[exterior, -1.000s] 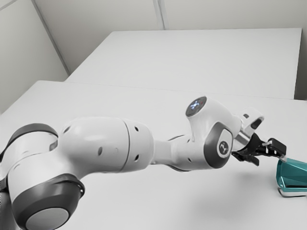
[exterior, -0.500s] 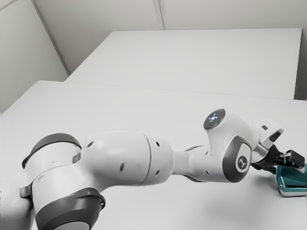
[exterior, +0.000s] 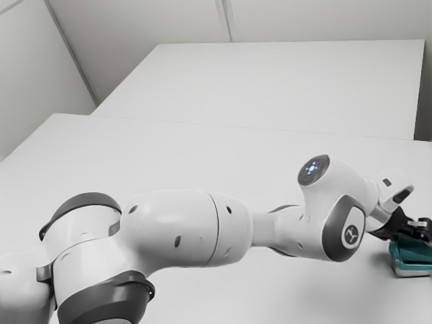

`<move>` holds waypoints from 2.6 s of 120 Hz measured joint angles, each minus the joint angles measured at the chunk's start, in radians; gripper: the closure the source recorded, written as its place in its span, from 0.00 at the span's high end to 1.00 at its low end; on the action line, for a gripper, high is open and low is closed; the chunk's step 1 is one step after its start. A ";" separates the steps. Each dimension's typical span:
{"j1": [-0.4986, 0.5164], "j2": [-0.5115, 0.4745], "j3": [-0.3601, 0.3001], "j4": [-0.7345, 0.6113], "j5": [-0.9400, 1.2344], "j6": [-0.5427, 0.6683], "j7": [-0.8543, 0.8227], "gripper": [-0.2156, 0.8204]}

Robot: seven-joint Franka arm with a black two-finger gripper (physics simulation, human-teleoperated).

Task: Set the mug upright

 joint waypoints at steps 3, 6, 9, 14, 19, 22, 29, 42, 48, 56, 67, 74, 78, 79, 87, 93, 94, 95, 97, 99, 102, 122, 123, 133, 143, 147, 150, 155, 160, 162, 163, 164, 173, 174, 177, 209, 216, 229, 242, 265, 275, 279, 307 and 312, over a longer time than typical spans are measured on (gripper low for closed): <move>0.000 0.001 0.000 0.006 0.006 0.000 0.000 0.46; 0.000 0.002 0.000 0.010 0.011 0.000 0.001 0.44; 0.000 0.003 0.000 0.013 0.015 0.000 0.001 0.42; 0.000 0.004 0.001 0.017 0.021 0.000 0.001 0.38; 0.000 0.005 0.001 0.021 0.025 -0.001 0.002 0.35; 0.000 0.006 0.001 0.025 0.027 -0.001 0.002 0.33; 0.000 0.010 0.002 0.041 0.035 -0.004 0.002 0.29; 0.000 0.017 0.004 0.067 0.060 -0.009 0.002 0.21; 0.000 0.018 0.004 0.073 0.067 -0.010 0.002 0.17; 0.000 0.018 0.005 0.077 0.072 -0.012 0.001 0.13; 0.000 0.022 0.009 0.101 0.094 -0.021 0.000 0.09; 0.000 0.026 0.014 0.119 0.110 -0.031 -0.001 0.07; 0.000 0.027 0.017 0.123 0.119 -0.036 -0.001 0.07; 0.000 0.027 0.018 0.124 0.122 -0.037 -0.001 0.07; 0.000 0.024 0.021 0.126 0.137 -0.050 -0.004 0.06; 0.000 0.015 0.022 0.121 0.145 -0.060 -0.008 0.05; 0.000 0.013 0.023 0.120 0.146 -0.062 -0.009 0.05; 0.000 0.010 0.023 0.118 0.147 -0.065 -0.009 0.05; 0.000 0.000 0.025 0.110 0.148 -0.072 -0.011 0.05; 0.001 -0.011 0.028 0.100 0.150 -0.078 -0.012 0.05; 0.001 -0.036 0.033 0.073 0.152 -0.089 -0.015 0.05; 0.128 -0.272 0.042 -0.137 0.216 -0.243 -0.032 0.04; 0.136 -0.284 0.043 -0.146 0.223 -0.253 -0.033 0.04; 0.244 -0.406 0.043 -0.229 0.317 -0.362 -0.045 0.04; 0.375 -0.472 0.039 -0.258 0.444 -0.478 -0.063 0.04; 0.429 -0.489 0.031 -0.266 0.497 -0.518 -0.069 0.04; 0.466 -0.500 0.025 -0.273 0.534 -0.545 -0.074 0.04; 0.520 -0.514 0.018 -0.286 0.589 -0.582 -0.082 0.04; 0.568 -0.521 0.016 -0.292 0.636 -0.617 -0.089 0.04; 0.587 -0.522 0.016 -0.293 0.652 -0.630 -0.092 0.04; 0.595 -0.523 0.015 -0.294 0.660 -0.636 -0.093 0.04; 0.603 -0.524 0.015 -0.294 0.667 -0.642 -0.094 0.04; 0.666 -0.529 0.014 -0.296 0.718 -0.692 -0.104 0.04; 0.672 -0.530 0.014 -0.297 0.723 -0.697 -0.105 0.04; 0.689 -0.533 0.014 -0.297 0.736 -0.711 -0.108 0.04; 0.818 -0.536 0.010 -0.327 0.811 -0.792 -0.133 0.04; 0.822 -0.521 0.010 -0.328 0.819 -0.797 -0.137 0.04; 0.803 -0.498 0.014 -0.328 0.827 -0.796 -0.145 0.04; 0.765 -0.471 0.033 -0.328 0.829 -0.796 -0.153 0.05; 0.726 -0.440 0.071 -0.328 0.827 -0.796 -0.163 0.06; 0.726 -0.429 0.073 -0.328 0.827 -0.797 -0.166 0.07; 0.726 -0.424 0.073 -0.328 0.827 -0.797 -0.168 0.06; 0.725 -0.404 0.074 -0.324 0.825 -0.799 -0.174 0.10; 0.725 -0.403 0.074 -0.323 0.824 -0.801 -0.174 0.14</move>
